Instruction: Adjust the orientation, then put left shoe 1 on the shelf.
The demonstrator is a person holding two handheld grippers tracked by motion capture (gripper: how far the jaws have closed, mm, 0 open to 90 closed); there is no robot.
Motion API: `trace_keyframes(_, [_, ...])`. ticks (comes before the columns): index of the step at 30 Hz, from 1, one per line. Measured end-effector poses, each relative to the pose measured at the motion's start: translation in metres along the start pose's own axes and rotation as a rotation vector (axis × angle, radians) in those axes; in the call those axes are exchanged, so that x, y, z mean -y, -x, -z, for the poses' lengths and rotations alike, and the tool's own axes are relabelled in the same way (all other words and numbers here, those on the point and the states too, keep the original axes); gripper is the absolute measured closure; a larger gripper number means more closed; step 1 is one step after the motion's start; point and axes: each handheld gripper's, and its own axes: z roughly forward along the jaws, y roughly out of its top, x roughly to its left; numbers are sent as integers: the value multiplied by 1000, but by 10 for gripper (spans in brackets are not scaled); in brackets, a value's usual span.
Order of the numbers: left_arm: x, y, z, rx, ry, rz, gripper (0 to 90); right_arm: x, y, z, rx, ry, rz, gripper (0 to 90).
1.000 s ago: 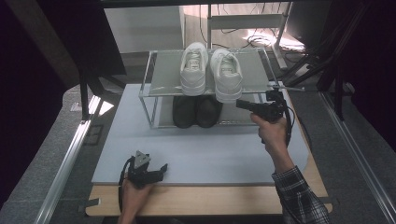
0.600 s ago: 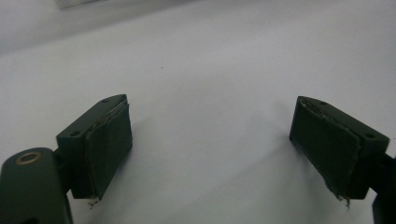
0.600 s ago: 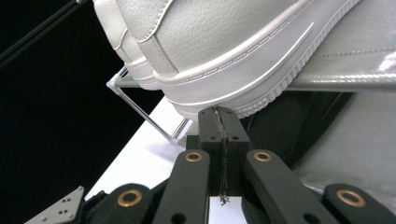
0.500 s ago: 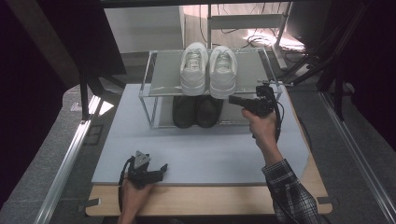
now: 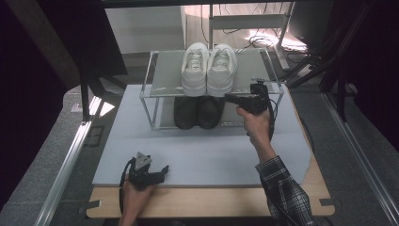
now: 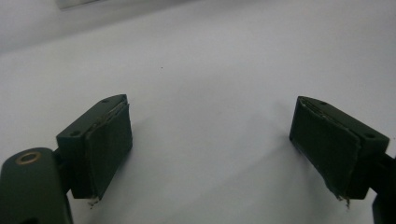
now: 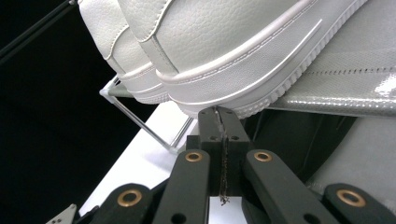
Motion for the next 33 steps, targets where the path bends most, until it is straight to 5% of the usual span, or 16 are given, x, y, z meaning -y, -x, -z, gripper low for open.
trace_keyframes(13, [0, 0, 0, 0, 0, 0, 126, 3, -2, 4, -10, -15, 24, 872])
trace_keyframes(24, [0, 0, 0, -1, 0, -1, 126, 6, -1, 13, 0, -19, 60, 725])
trace_keyframes(33, [0, 0, 0, -1, 0, -1, 126, 12, -10, 20, 70, -36, 189, 499])
